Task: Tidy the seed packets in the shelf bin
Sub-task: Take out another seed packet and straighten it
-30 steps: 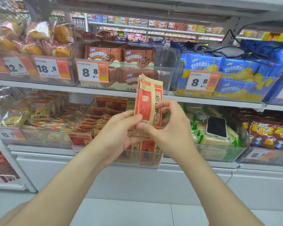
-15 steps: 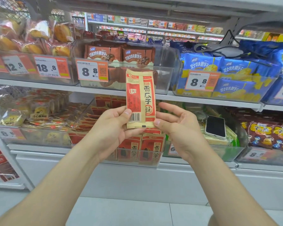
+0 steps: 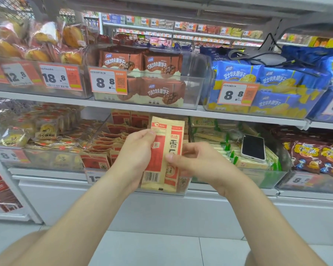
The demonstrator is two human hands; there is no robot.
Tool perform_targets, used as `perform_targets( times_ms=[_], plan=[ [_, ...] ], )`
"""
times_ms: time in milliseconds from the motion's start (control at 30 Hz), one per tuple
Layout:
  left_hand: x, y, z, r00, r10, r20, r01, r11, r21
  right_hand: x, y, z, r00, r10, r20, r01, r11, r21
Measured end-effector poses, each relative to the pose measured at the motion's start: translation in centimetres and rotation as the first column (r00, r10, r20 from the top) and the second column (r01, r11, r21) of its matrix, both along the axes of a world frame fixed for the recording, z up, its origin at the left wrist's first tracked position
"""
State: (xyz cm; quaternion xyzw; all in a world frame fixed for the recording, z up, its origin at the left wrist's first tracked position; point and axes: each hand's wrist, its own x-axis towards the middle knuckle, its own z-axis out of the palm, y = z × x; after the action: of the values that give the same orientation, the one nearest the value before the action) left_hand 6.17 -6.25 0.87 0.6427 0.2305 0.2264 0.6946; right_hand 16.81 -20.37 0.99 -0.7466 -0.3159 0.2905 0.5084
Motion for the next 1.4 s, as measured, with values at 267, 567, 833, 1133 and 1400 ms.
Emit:
perform_targets(
  times_ms=[267, 567, 833, 1133, 1400],
  plan=[
    [0.5, -1.0, -0.5, 0.999, -0.032, 0.017, 0.032, 0.999, 0.034, 0.6, -0.2, 0.1, 0.963, -0.185, -0.199, 0.223, 0.956, 0.192],
    [0.6, -1.1, -0.7, 0.998, -0.037, 0.058, 0.039, 0.999, -0.035, 0.5, -0.3, 0.3, 0.953, -0.155, -0.261, 0.217, 0.949, 0.230],
    [0.4, -1.0, -0.9, 0.978, 0.163, 0.132, -0.206, 0.875, 0.438, -0.2, 0.1, 0.2, 0.931, -0.273, -0.242, 0.342, 0.884, 0.318],
    [0.0, -1.7, -0.7, 0.959, 0.262, 0.109, -0.276, 0.779, 0.563, -0.7, 0.6, 0.2, 0.945, -0.273, -0.178, 0.320, 0.880, 0.352],
    [0.3, -1.8, -0.8, 0.959, 0.215, 0.186, -0.283, 0.795, 0.537, -1.3, 1.0, 0.0, 0.908, -0.395, 0.140, 0.272, 0.810, 0.520]
  ],
)
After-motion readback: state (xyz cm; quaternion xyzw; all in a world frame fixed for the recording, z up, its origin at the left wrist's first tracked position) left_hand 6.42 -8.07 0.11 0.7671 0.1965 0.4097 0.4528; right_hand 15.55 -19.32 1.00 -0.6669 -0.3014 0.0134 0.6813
